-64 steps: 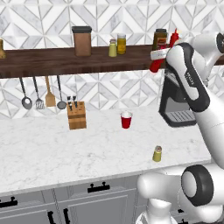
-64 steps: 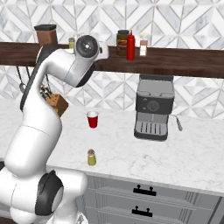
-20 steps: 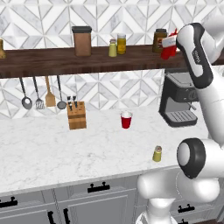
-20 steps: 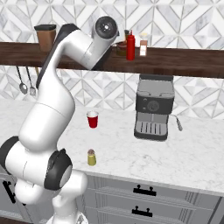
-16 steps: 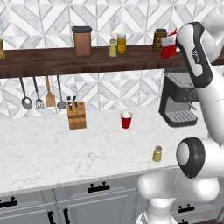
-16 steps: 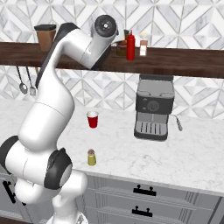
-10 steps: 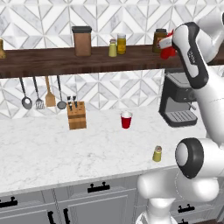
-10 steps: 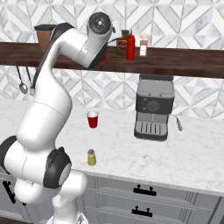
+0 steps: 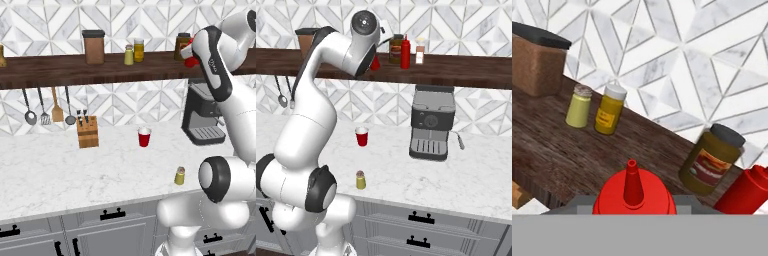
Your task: Put the shaker and condiment bottle from the counter next to their counterparts in the cabinet.
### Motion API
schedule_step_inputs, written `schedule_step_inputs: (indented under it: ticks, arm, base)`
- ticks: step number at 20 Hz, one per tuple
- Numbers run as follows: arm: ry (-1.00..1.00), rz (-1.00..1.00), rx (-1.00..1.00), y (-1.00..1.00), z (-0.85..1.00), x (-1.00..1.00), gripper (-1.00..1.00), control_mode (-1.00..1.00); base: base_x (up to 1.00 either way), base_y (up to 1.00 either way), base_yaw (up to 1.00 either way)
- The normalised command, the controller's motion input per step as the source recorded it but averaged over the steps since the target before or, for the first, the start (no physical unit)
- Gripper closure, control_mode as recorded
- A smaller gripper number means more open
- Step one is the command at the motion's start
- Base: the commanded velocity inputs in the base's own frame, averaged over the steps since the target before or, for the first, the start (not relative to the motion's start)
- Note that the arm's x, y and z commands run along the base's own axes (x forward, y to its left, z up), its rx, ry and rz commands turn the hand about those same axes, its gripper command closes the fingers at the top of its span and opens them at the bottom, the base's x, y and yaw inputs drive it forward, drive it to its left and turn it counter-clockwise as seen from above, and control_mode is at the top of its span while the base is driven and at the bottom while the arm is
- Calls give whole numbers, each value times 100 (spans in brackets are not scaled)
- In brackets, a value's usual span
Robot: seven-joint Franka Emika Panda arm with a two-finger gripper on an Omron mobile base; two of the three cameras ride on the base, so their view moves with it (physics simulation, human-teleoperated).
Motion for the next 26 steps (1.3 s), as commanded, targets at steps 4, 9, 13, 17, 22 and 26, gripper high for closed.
schedule_step_inputs:
  ticks: [4, 9, 13, 17, 22, 26]
  arm:
    - [0, 2, -2, 0, 0, 0, 100, -100]
    - [7, 0, 0, -2, 0, 1, 100, -100]
    - [33, 0, 9, -25, 0, 13, 100, -100]
    - [36, 0, 12, -27, 0, 16, 100, -100]
    - [16, 0, 3, -3, 0, 2, 100, -100]
    - [2, 0, 0, 0, 2, 0, 100, -100]
  base:
    - [0, 0, 0]
    - [0, 0, 0]
    - [0, 0, 0]
    - [0, 0, 0]
    - [0, 0, 0]
    - [0, 0, 0]
